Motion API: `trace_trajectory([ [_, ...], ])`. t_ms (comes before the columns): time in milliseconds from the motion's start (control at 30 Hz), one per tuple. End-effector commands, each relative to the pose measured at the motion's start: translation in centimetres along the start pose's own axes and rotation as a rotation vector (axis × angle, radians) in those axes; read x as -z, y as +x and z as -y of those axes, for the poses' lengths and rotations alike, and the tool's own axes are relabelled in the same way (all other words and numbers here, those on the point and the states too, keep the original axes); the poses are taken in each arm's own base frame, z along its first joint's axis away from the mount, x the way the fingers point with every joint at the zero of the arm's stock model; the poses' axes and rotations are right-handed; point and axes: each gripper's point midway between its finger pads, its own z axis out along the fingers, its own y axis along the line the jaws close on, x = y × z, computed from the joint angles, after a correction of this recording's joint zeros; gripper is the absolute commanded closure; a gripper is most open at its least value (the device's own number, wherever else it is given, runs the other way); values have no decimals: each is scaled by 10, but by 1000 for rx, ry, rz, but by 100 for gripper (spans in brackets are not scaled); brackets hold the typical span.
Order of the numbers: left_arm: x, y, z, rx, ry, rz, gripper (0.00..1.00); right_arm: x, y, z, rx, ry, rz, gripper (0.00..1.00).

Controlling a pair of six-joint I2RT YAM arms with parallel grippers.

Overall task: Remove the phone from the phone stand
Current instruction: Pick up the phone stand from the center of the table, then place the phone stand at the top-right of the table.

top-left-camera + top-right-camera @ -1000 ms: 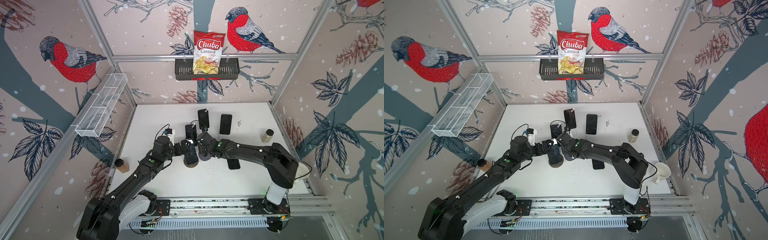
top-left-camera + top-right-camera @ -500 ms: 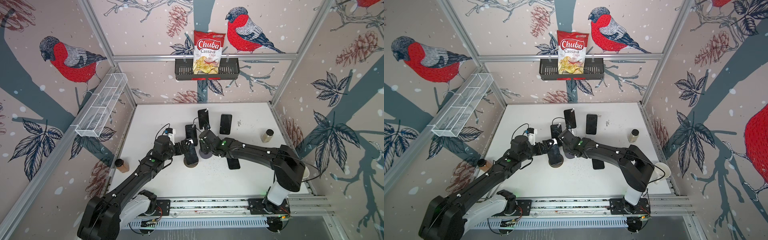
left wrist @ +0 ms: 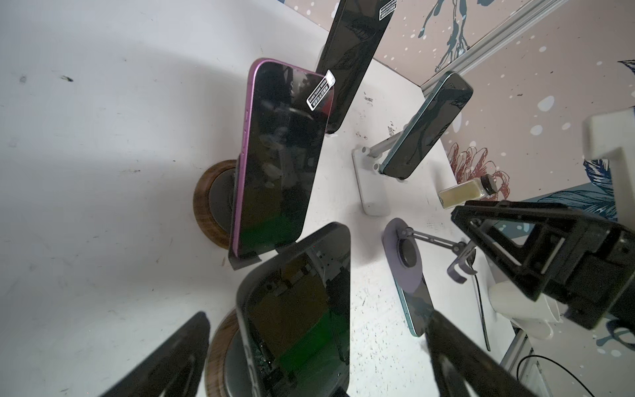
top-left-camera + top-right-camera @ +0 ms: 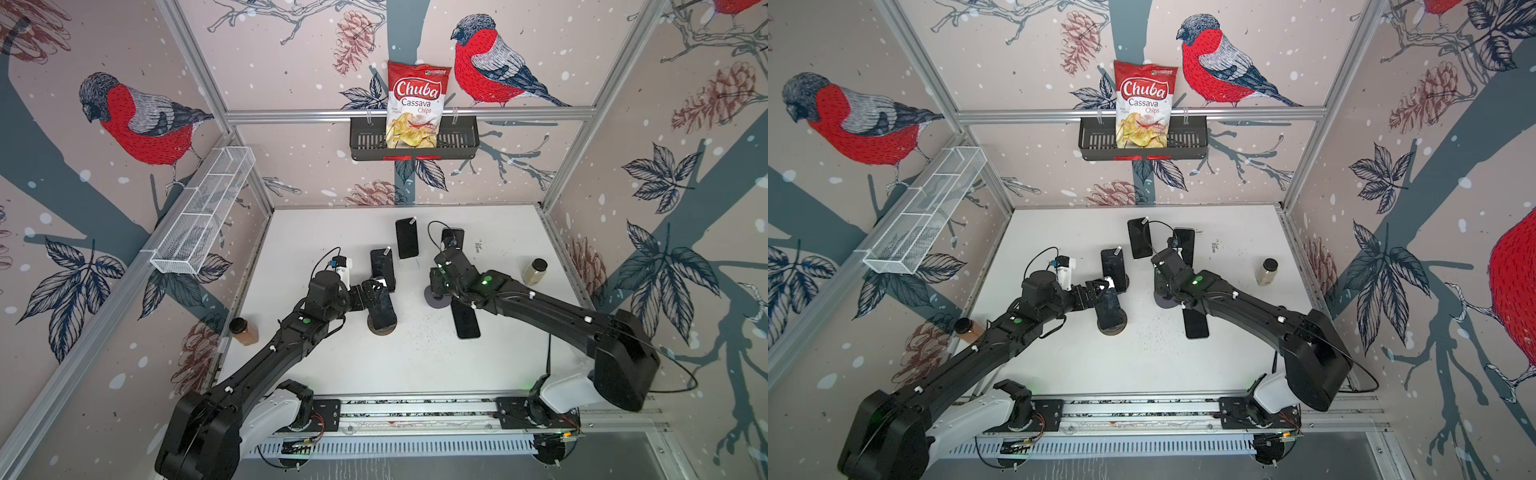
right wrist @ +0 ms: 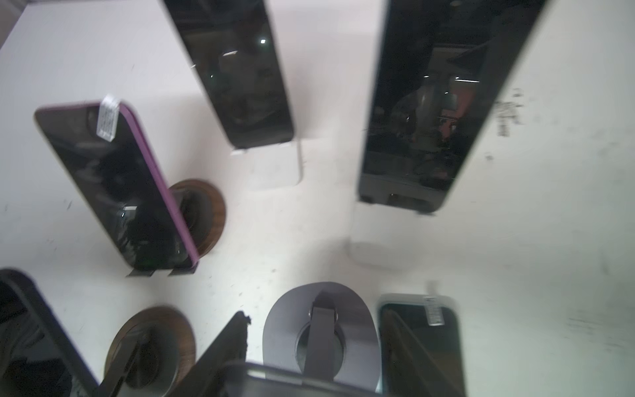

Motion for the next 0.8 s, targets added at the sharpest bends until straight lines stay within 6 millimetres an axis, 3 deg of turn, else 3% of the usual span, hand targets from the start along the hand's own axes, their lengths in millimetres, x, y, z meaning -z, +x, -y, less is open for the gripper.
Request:
trace_trajectory([
  [0,2,-11,7,-33,26,52,3,8,-5,24,-10,40,10,48],
  [233,6,-13,8,-37,27,69,3,9,-20,73,-76,92,26,48],
  [500,6,-12,6,-34,23,73,3,-4,-42,120,-129,169,56,47],
  [767,7,-13,5,-40,12,74,3,-25,-65,150,-171,213,102,47],
])
